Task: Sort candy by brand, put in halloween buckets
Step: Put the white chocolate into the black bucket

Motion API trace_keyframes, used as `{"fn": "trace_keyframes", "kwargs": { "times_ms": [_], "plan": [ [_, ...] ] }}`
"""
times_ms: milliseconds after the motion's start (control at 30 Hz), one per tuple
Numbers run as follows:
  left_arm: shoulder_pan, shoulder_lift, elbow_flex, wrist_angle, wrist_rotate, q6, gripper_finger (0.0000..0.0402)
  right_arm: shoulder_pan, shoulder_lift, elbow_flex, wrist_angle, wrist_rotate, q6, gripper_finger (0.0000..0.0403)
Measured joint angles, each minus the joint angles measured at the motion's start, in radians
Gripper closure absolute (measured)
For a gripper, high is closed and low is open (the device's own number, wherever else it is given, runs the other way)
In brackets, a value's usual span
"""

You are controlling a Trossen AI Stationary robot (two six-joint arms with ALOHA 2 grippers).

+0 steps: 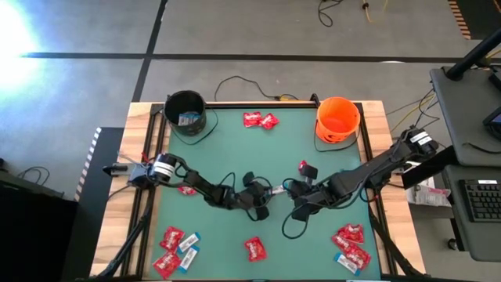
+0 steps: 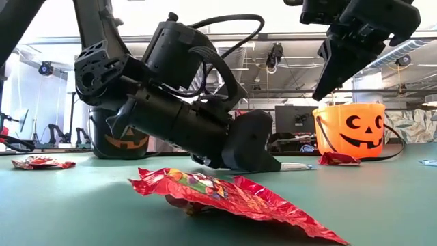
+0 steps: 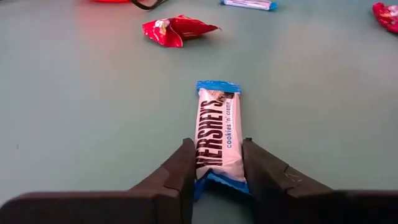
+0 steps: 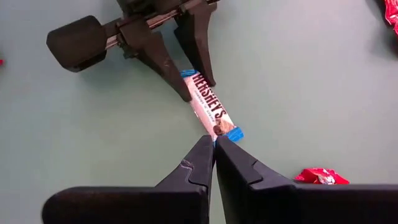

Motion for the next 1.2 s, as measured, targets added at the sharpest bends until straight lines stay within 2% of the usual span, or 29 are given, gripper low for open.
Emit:
{"fn": "trace_keyframes", "kwargs": {
  "times_ms": [167, 267, 433, 567, 700, 800, 900, 1067, 1200],
  "plan": [
    [-0.003, -0.074, -0.054, -0.037, 0.030, 0.023, 0.0316, 0.000, 0.001, 0.000, 0.004, 0.024, -0.007, 0.0390],
    [-0.005, -0.156, -0.135, -0.044, 0.002, 0.028, 0.0318, 0.000, 0.001, 0.000, 0.004, 0.024, -0.008, 0.0390],
    [0.008, -0.355, -0.293, -0.029, -0.097, 0.029, 0.0316, -0.001, 0.001, 0.000, 0.010, 0.024, -0.061, 0.0390],
    [0.035, -0.562, -0.393, -0.053, -0.109, 0.072, 0.0315, -0.010, 0.001, 0.000, 0.040, 0.024, -0.116, 0.0390],
    [0.092, -0.812, -0.450, -0.268, -0.197, 0.159, 0.0314, -0.021, 0.001, 0.000, 0.049, 0.024, -0.138, 0.0390],
    [0.169, -1.006, -0.441, -0.524, -0.240, 0.173, 0.0313, -0.023, 0.000, 0.000, 0.048, 0.023, -0.138, 0.0390],
    [0.280, -1.143, -0.400, -0.781, -0.275, 0.133, 0.0313, -0.025, 0.000, 0.000, 0.048, 0.023, -0.139, 0.0390],
    [0.495, -1.228, -0.317, -1.119, -0.349, 0.003, 0.0313, -0.044, -0.001, 0.000, 0.047, 0.023, -0.119, 0.0390],
    [0.637, -1.235, -0.266, -1.200, -0.367, -0.021, 0.0312, -0.097, -0.024, 0.004, -0.032, 0.024, 0.014, 0.0390]
  ]
}}
